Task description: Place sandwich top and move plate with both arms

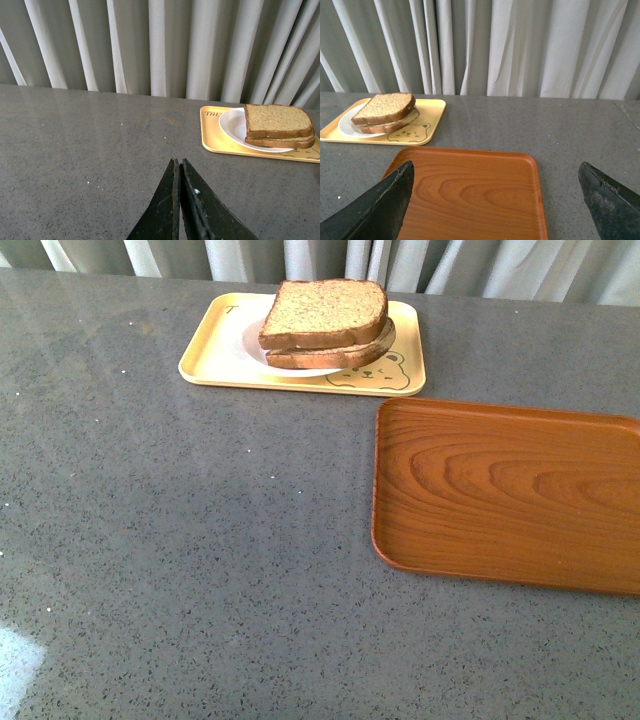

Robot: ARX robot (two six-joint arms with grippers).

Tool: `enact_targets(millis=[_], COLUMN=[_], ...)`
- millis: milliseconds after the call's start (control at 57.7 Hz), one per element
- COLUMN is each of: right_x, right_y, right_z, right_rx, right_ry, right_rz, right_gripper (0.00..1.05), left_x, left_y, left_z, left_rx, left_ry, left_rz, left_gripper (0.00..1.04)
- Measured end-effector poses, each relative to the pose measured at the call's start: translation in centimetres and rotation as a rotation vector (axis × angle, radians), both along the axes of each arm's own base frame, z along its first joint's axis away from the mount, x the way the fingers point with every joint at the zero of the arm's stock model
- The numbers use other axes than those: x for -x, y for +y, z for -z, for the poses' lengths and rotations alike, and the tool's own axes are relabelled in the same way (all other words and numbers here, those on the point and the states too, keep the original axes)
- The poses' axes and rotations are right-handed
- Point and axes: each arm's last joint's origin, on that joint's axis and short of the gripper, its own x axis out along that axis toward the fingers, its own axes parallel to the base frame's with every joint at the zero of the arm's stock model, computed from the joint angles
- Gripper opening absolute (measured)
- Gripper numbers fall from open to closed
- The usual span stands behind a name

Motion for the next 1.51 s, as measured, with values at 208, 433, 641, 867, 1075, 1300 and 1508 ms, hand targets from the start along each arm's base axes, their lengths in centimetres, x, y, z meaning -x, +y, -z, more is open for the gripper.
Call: enact_targets(millis=[208, 433, 641, 867, 1075, 1300, 1508], right_x=[0.0, 0.0, 0.0, 0.0, 0.0, 0.0, 0.0], right_y=[0.0, 0.0, 0.0, 0.0, 0.0, 0.0, 0.0], right_z=[0.0, 0.0, 0.0, 0.0, 0.0, 0.0, 0.0], right_rx=[0.0, 0.0, 0.0, 0.0, 0.0, 0.0, 0.0], right_ry=[0.0, 0.0, 0.0, 0.0, 0.0, 0.0, 0.0], right_rz=[0.0, 0.0, 0.0, 0.0, 0.0, 0.0, 0.0], right_gripper=[0.96, 0.96, 0.96, 0.96, 0.96, 0.96, 0.96], left_x=[0.4, 1.1, 1.8, 1.8, 1.8, 1.8, 1.8], left_y=[0.0, 0.0, 0.0, 0.0, 0.0, 0.0, 0.0], left_z=[0.0, 0.3, 0.4, 0.4, 0.4, 0.4, 0.4], left_rx=[0.0, 0.0, -0.001, 0.0, -0.001, -0.001, -0.003], left_ry=[0.0, 0.019, 0.018, 0.016, 0.016, 0.016, 0.017], left_rz=[0.0, 0.0, -0.001, -0.001, -0.001, -0.001, -0.001], left_gripper=[0.02, 0.02, 0.02, 0.07, 0.48, 0.83, 0.96])
